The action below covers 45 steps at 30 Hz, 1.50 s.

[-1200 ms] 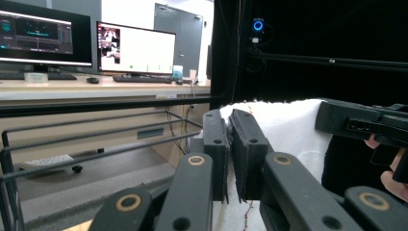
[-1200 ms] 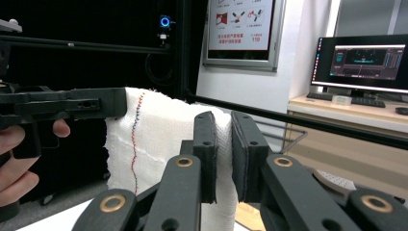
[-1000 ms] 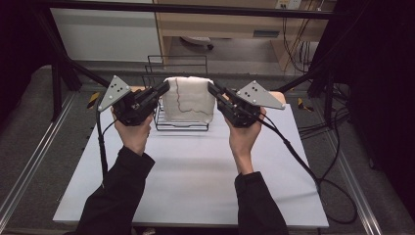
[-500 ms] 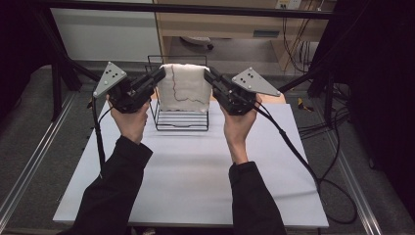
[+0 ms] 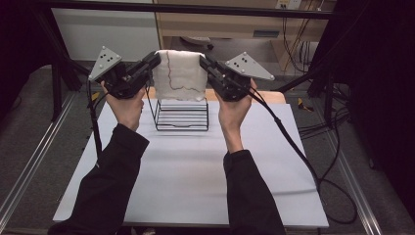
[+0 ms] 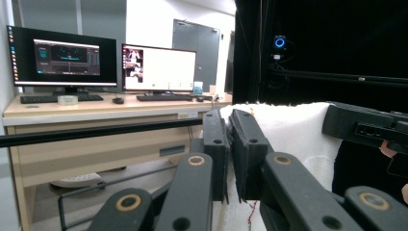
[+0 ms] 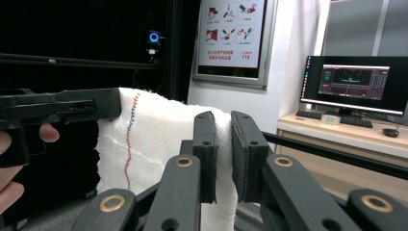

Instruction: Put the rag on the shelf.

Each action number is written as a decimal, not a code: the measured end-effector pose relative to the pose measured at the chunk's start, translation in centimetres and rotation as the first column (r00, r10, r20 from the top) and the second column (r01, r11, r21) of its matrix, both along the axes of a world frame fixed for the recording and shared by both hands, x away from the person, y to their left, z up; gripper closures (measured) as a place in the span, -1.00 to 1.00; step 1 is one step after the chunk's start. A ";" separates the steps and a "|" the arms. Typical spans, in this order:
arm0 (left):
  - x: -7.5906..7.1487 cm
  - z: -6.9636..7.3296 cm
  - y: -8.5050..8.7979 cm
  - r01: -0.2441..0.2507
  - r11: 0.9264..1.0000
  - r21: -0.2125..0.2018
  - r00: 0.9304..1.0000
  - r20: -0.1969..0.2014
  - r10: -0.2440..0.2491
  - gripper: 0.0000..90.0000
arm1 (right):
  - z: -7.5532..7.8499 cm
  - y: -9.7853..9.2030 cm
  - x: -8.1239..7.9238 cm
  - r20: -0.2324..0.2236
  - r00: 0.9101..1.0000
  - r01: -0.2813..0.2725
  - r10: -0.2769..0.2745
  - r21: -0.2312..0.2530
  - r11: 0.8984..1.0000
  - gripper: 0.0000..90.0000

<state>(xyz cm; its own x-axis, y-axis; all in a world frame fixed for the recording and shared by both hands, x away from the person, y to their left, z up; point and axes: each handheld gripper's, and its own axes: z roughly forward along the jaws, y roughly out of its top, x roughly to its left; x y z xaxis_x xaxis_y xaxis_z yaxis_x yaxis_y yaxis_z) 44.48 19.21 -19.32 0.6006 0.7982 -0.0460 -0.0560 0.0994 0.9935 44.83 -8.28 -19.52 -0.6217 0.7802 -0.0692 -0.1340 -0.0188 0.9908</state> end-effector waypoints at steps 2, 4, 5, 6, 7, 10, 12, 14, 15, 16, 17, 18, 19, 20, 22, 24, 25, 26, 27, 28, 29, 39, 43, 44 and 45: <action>0.2 0.3 0.1 -0.006 1.000 0.003 1.000 0.002 0.006 0.89 | 0.4 0.1 0.4 0.001 1.000 0.002 -0.002 0.005 1.000 0.81; 0.5 0.5 0.1 -0.010 1.000 0.004 1.000 0.003 0.010 0.89 | 0.7 0.3 0.7 0.003 1.000 0.005 -0.005 0.009 1.000 0.81; 0.6 0.7 0.2 -0.011 1.000 0.002 1.000 0.002 0.011 0.89 | 0.8 0.4 0.8 0.004 1.000 0.005 -0.005 0.007 1.000 0.81; 0.7 0.8 0.3 -0.013 1.000 0.001 1.000 0.001 0.013 0.89 | 1.0 0.5 0.9 0.007 1.000 0.005 -0.005 0.007 1.000 0.81; 0.8 1.0 0.3 -0.015 1.000 0.003 1.000 0.001 0.015 0.89 | 1.1 0.5 1.0 0.008 1.000 0.004 -0.004 0.006 1.000 0.81; 1.1 1.3 0.5 -0.021 1.000 0.006 1.000 0.005 0.021 0.89 | 1.3 0.8 1.3 0.013 1.000 0.005 -0.005 0.003 1.000 0.81; 1.3 1.4 0.6 -0.024 1.000 0.006 1.000 0.007 0.024 0.89 | 1.4 0.9 1.5 0.012 1.000 0.008 -0.008 0.005 1.000 0.81; 1.5 1.5 0.7 -0.028 1.000 0.006 1.000 0.010 0.028 0.89 | 1.4 1.1 1.8 0.008 1.000 0.007 -0.007 0.011 1.000 0.81; 1.6 1.6 0.7 -0.030 1.000 0.007 0.999 0.012 0.030 0.89 | 1.5 1.1 2.0 0.012 1.000 0.007 -0.007 0.006 1.000 0.81; 1.8 1.6 0.7 -0.032 0.999 0.008 0.999 0.013 0.032 0.89 | 1.5 1.2 2.2 0.012 1.000 0.008 -0.008 0.011 1.000 0.81; 2.0 1.7 0.8 -0.034 0.999 0.008 0.999 0.012 0.034 0.89 | 1.5 1.2 2.3 0.010 1.000 0.006 -0.006 0.014 1.000 0.81; 2.2 1.8 0.8 -0.037 0.999 0.007 0.999 0.010 0.036 0.89 | 1.6 1.3 2.5 0.013 1.000 0.006 -0.006 0.014 1.000 0.81; 2.4 1.9 0.8 -0.038 0.999 0.006 0.999 0.007 0.038 0.89 | 1.6 1.3 2.7 0.012 1.000 0.007 -0.007 0.015 1.000 0.81; 2.6 2.0 0.8 -0.039 0.999 0.005 0.999 0.005 0.039 0.89 | 1.7 1.4 2.9 0.011 1.000 0.007 -0.007 0.013 1.000 0.81; 2.9 2.3 0.9 -0.039 0.999 0.004 0.999 0.006 0.039 0.89 | 1.9 1.5 3.3 0.013 1.000 0.007 -0.007 0.013 1.000 0.81; 3.2 2.6 1.0 -0.040 0.999 0.010 0.999 0.012 0.040 0.89 | 2.2 1.5 3.5 0.020 1.000 0.011 -0.011 0.005 1.000 0.81; 3.3 2.7 1.0 -0.044 0.999 0.013 0.999 0.013 0.043 0.89 | 2.3 1.6 3.7 0.022 1.000 0.011 -0.011 0.006 1.000 0.81; 3.5 2.8 1.0 -0.045 0.999 0.013 0.999 0.011 0.044 0.89 | 2.4 1.6 3.8 0.021 1.000 0.009 -0.009 0.012 1.000 0.81; 3.6 2.9 1.0 -0.046 0.999 0.011 0.999 0.011 0.046 0.89 | 2.5 1.6 4.0 0.019 1.000 0.009 -0.010 0.017 1.000 0.81; 3.8 2.9 1.0 -0.047 0.999 0.010 0.999 0.007 0.047 0.89 | 2.5 1.7 4.2 0.019 1.000 0.011 -0.011 0.019 1.000 0.81; 3.9 3.0 1.0 -0.051 0.999 0.016 0.999 0.005 0.051 0.89 | 2.6 1.7 4.3 0.018 1.000 0.012 -0.012 0.016 1.000 0.81; 5.5 3.1 0.8 -0.064 0.997 0.032 0.998 -0.009 0.064 0.89 | 2.6 1.7 6.1 -0.004 1.000 0.016 -0.016 0.019 1.000 0.81; 6.1 3.1 0.6 -0.069 0.997 0.037 0.998 -0.010 0.069 0.88 | 2.6 1.7 6.8 -0.014 1.000 0.023 -0.022 0.019 1.000 0.81; 6.3 3.1 0.6 -0.072 0.997 0.039 0.997 -0.012 0.073 0.89 | 2.6 1.7 7.0 -0.015 1.000 0.024 -0.024 0.021 0.999 0.81; 6.5 3.1 0.6 -0.072 0.997 0.040 0.997 -0.018 0.073 0.88 | 2.6 1.7 7.2 -0.019 1.000 0.024 -0.023 0.023 0.999 0.81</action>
